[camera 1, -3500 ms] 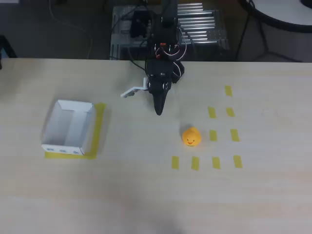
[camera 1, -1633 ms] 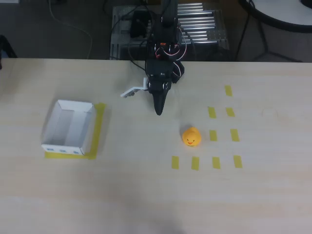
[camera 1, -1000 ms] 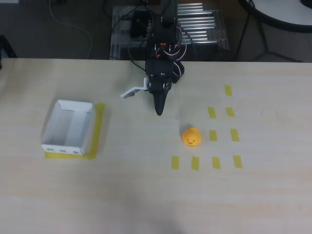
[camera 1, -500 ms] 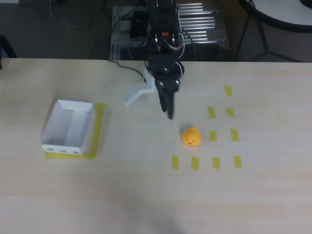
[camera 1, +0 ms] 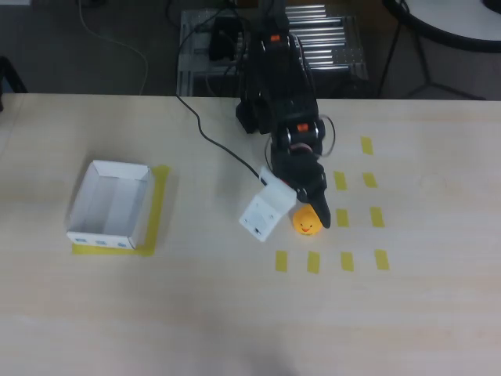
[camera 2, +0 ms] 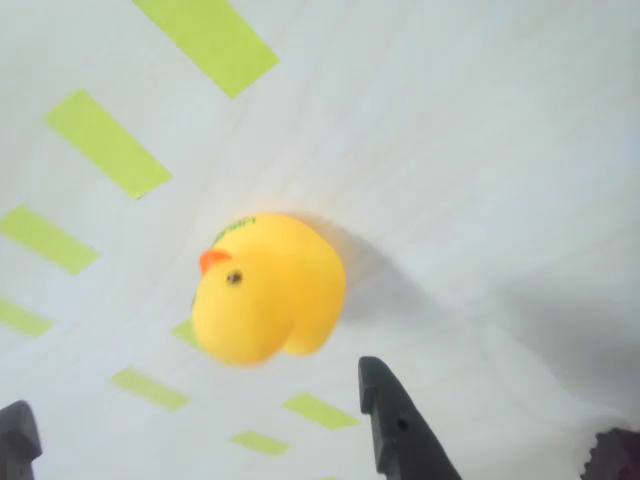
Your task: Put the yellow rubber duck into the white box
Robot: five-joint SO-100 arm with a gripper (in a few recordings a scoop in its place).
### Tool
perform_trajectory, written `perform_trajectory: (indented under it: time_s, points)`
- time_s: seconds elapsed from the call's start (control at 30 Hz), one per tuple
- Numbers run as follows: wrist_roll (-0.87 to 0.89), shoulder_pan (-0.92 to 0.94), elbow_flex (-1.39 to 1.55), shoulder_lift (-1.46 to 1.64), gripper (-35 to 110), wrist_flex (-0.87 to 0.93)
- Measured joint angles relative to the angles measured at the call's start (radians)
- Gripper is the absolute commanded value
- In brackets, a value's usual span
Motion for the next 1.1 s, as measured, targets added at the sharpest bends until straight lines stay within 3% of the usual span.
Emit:
perform_trajectory:
  time_s: [0.13,0.33,0.7,0.9,1.1]
  points:
    - [0.006,-0.015,-0.048,-0.104,40,-0.005]
    - [0.012,-0.028,-0.060,-0.156,0,-0.043]
    - [0.181,-0.055,-0.141,-0.144,0,-0.057]
    - [0.285,0.115,-0.156,0.265,0,-0.061]
    - [0.383,0.534,0.066,0.900,0,-0.247]
